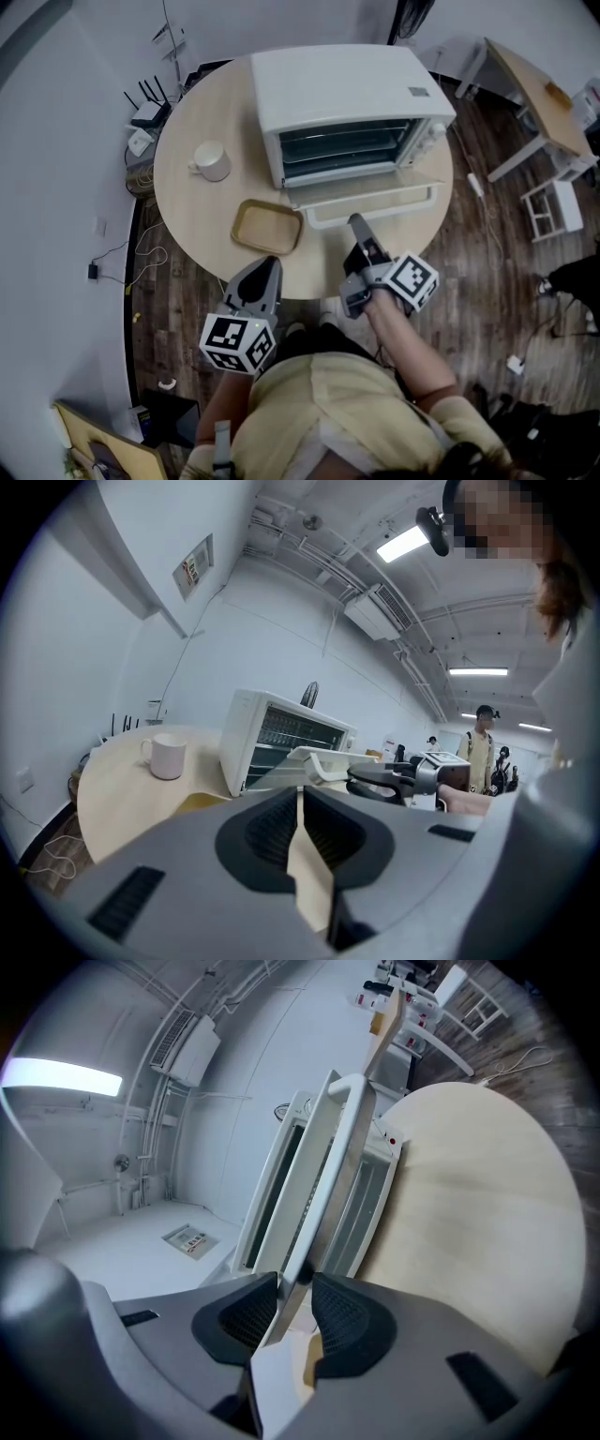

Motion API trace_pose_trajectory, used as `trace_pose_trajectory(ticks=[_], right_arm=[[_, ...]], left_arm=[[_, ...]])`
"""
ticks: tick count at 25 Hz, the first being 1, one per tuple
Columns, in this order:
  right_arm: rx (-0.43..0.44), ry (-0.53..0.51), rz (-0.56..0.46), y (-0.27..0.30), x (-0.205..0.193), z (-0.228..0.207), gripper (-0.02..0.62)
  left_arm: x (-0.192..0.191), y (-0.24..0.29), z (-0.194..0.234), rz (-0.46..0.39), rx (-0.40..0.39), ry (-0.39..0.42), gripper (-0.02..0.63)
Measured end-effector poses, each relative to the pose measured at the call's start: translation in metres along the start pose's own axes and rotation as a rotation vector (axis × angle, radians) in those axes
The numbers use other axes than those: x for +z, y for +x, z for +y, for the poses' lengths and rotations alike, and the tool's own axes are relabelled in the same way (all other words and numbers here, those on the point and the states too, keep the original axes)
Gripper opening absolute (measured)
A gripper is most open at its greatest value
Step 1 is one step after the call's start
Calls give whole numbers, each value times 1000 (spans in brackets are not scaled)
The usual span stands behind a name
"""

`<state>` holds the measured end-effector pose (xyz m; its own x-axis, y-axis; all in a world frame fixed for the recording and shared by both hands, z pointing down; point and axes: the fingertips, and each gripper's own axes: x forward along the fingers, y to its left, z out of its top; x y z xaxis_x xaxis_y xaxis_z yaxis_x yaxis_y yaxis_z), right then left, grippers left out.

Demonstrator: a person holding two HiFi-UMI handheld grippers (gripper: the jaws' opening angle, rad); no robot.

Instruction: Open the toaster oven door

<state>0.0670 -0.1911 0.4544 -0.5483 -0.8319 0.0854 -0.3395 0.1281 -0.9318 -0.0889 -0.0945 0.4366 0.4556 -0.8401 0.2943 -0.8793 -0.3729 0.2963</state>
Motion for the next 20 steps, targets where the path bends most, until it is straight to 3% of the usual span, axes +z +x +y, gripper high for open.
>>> trace_pose_trajectory(ticks=[15,20], right_arm=[[0,-23,-12,-15,-19,-12,104],[-153,-97,9,-31,-22,-39,104]], left_arm=[[-12,9,-3,41,-31,4,3],[-17,11,-2,55,-35,-1,3]])
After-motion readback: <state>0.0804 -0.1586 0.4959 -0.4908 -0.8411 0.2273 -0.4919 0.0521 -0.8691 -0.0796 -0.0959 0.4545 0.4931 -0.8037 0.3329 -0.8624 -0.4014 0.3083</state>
